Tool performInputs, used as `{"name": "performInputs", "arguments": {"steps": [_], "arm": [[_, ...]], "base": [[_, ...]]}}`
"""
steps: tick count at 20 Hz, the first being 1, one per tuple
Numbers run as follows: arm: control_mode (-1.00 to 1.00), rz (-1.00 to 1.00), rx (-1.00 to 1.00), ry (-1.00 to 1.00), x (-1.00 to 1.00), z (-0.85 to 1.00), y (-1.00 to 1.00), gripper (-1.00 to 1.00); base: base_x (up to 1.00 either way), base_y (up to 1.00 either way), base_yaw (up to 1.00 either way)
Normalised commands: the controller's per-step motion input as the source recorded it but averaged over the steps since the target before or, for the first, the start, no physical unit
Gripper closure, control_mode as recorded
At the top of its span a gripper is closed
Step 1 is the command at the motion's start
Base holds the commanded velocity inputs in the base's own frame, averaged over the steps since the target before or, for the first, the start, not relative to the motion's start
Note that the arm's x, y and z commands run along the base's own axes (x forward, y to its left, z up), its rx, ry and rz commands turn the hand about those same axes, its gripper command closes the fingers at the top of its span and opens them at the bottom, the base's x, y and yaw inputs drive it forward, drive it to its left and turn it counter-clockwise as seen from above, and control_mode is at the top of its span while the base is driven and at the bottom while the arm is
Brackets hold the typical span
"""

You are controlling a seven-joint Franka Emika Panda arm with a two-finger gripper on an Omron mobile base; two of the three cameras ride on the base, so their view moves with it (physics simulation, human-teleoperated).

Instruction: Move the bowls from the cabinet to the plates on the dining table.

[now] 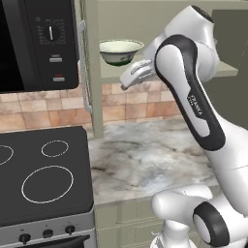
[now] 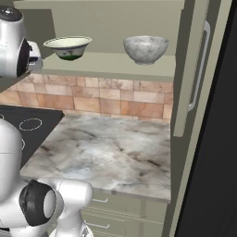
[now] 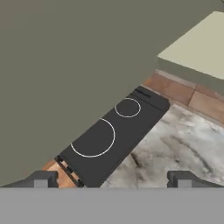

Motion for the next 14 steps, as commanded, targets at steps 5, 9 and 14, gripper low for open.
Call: {"name": "performInputs", "arguments": {"steps": [5,9,14], "arm": [[-1.0,0.07,-0.22,-0.17,0.19,0.0,-0.23,-1.0],[-1.0,0.06,-0.24,-0.2,0.17,0.0,-0.26,-1.0],[-1.0,0.06,-0.21,-0.23,0.2,0.0,-0.42,-1.0]], "base": [[0.0,0.0,0.0],[0.0,0.0,0.0],[0.0,0.0,0.0]]}}
